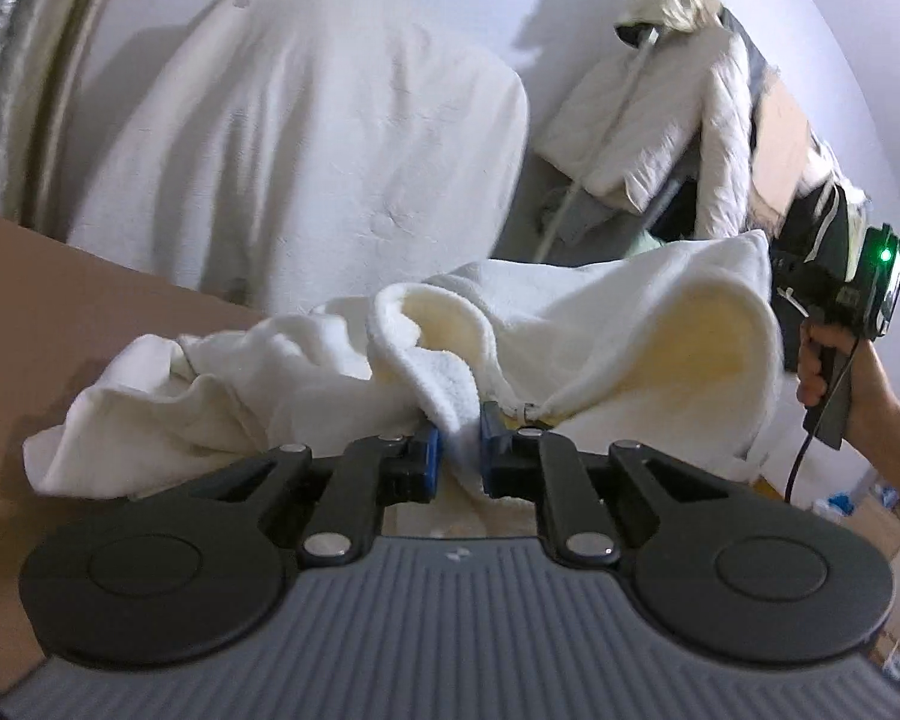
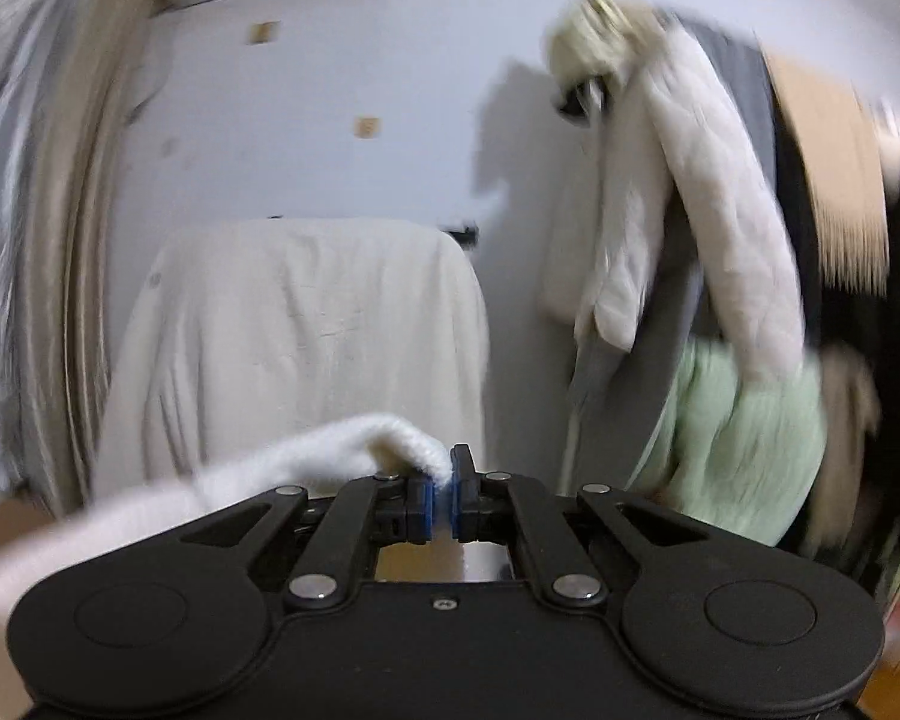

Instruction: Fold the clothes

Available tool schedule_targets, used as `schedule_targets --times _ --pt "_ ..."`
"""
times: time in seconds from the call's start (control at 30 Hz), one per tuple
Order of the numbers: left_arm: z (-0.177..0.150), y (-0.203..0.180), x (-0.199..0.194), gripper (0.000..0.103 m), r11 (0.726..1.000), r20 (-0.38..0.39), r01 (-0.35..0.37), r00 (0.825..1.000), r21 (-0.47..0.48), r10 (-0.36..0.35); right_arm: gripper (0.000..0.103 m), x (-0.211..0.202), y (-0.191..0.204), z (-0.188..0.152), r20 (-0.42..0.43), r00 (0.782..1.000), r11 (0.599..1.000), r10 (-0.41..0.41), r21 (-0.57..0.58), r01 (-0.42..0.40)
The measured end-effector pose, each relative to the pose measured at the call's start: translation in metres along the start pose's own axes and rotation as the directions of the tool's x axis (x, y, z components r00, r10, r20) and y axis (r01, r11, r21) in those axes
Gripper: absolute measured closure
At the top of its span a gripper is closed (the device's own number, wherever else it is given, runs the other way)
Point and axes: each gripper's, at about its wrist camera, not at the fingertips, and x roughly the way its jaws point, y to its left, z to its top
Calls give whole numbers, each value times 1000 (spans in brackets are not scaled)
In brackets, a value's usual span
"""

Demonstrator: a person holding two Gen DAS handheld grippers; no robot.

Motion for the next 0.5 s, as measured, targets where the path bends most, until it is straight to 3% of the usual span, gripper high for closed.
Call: schedule_targets --times 0.07,0.1,0.17,0.2,0.27,0.3,0.4,0.5 --pt "-5 1 8 89 1000 -50 -15 999 -12 14 97 9 -16 -35 -148 989 999 -23 -29 19" --pt "-8 2 11 87 1000 -61 -12 998 -21 11 95 15 -27 -60 -235 971 999 -53 -24 48" --pt "-11 2 14 82 1000 -70 -16 997 -26 14 93 24 -53 -116 -412 907 994 -91 13 106" --pt "-12 1 15 79 999 -70 -20 997 -25 19 92 21 -64 -142 -458 880 988 -124 22 150" --pt "-13 1 14 61 999 -57 -28 998 -23 27 87 13 -83 -182 -529 830 975 -177 22 221" --pt "-14 2 13 57 999 -51 -29 998 -24 28 85 10 -93 -196 -554 811 967 -187 43 252" --pt "-19 6 22 51 998 -75 -10 997 -57 5 82 -12 -131 -219 -594 801 927 -73 255 274" --pt "-30 11 35 51 996 -134 -11 991 -94 -2 75 -27 -142 -219 -570 819 882 63 417 222"
